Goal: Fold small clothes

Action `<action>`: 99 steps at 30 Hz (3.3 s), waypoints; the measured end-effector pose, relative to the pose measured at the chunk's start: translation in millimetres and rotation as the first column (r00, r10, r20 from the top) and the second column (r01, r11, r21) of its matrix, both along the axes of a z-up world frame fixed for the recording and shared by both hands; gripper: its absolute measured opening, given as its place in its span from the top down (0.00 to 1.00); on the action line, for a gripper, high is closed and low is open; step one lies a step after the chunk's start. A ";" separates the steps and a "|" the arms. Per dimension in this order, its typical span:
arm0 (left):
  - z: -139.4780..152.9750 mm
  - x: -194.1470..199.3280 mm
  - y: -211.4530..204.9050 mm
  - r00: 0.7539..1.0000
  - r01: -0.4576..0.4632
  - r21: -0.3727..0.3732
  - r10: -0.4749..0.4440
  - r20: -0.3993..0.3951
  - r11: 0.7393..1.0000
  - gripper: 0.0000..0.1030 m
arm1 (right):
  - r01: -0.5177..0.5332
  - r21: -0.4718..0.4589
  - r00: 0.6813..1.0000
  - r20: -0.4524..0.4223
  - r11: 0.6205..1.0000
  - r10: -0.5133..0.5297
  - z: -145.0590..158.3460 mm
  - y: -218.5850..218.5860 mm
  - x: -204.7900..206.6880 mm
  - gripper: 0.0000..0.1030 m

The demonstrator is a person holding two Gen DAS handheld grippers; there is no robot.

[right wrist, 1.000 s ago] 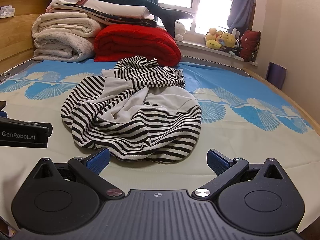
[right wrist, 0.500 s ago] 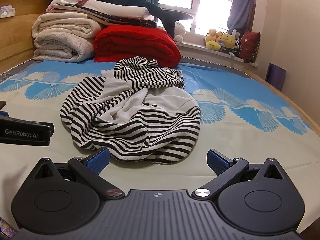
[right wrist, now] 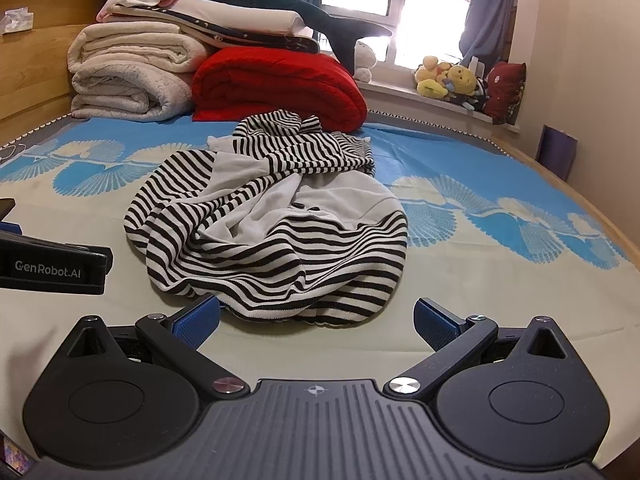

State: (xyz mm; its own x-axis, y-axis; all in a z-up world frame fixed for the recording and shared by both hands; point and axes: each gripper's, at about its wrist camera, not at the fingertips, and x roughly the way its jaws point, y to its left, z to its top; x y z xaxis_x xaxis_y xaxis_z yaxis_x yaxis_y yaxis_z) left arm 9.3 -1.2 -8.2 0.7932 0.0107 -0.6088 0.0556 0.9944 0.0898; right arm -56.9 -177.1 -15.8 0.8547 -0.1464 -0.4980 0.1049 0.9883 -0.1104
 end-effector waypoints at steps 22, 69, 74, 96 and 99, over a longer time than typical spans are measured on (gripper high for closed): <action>-81.6 207.4 -2.9 0.968 -0.008 -0.104 -0.019 -0.252 0.995 0.19 | 0.204 0.425 0.976 -0.164 0.882 -0.147 -76.8 -169.9 213.2 0.12; -39.8 201.0 -206.8 0.942 0.234 -0.098 -0.251 -0.223 0.967 0.88 | 0.379 0.398 0.925 -0.163 0.835 -0.343 -4.0 -244.2 46.7 0.41; 28.2 188.4 -76.0 0.994 0.085 -0.209 -0.096 -0.046 0.974 0.95 | 0.368 0.414 0.930 -0.164 0.833 -0.329 -3.9 -240.2 50.6 0.41; 6.4 99.6 97.9 0.961 -0.255 -0.005 0.252 -0.116 0.967 0.12 | 0.317 0.573 0.948 -0.191 0.756 -0.253 -20.2 -231.1 75.9 0.41; -3.9 77.8 58.6 0.984 -0.155 -0.076 0.147 -0.098 0.985 0.01 | 0.261 0.613 0.965 -0.179 0.745 -0.191 -19.2 -238.0 99.8 0.35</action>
